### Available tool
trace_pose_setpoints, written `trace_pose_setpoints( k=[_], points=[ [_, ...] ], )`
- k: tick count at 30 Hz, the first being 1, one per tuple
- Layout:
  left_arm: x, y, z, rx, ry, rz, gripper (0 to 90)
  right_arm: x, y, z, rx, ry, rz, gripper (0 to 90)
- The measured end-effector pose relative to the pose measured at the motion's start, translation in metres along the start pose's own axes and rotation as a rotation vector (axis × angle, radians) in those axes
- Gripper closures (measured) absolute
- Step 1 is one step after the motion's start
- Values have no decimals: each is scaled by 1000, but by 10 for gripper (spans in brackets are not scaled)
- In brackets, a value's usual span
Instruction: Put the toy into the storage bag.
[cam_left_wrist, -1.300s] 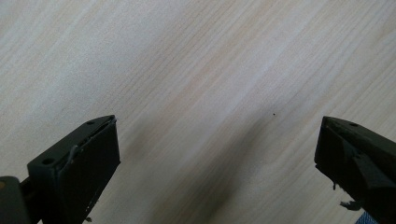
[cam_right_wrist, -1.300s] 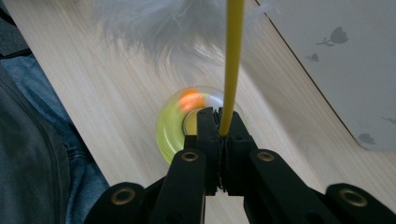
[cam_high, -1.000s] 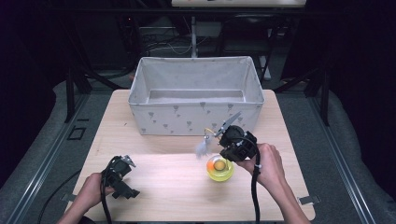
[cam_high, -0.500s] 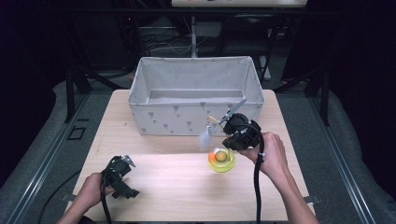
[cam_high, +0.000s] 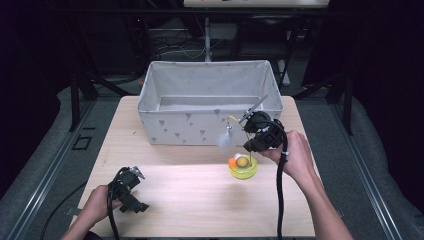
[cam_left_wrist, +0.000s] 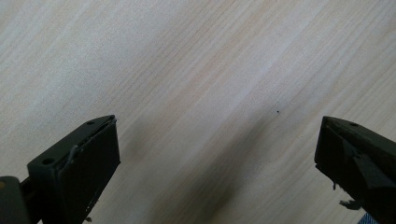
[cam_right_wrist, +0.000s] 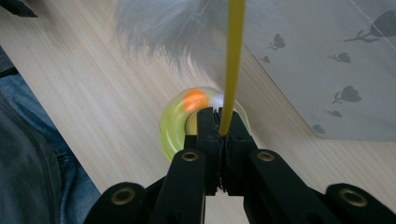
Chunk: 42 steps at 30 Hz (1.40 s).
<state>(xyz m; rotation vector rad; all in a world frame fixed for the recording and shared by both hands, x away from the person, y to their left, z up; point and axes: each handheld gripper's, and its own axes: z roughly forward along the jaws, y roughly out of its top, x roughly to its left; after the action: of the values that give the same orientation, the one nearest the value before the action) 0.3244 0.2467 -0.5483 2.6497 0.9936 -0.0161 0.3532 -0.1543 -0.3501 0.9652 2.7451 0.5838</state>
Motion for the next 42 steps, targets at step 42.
trace_pose_setpoints(
  k=[42],
  points=[
    [0,0,2,6,-8,2,2,-32,33,-49,31,3,21,882]
  ],
)
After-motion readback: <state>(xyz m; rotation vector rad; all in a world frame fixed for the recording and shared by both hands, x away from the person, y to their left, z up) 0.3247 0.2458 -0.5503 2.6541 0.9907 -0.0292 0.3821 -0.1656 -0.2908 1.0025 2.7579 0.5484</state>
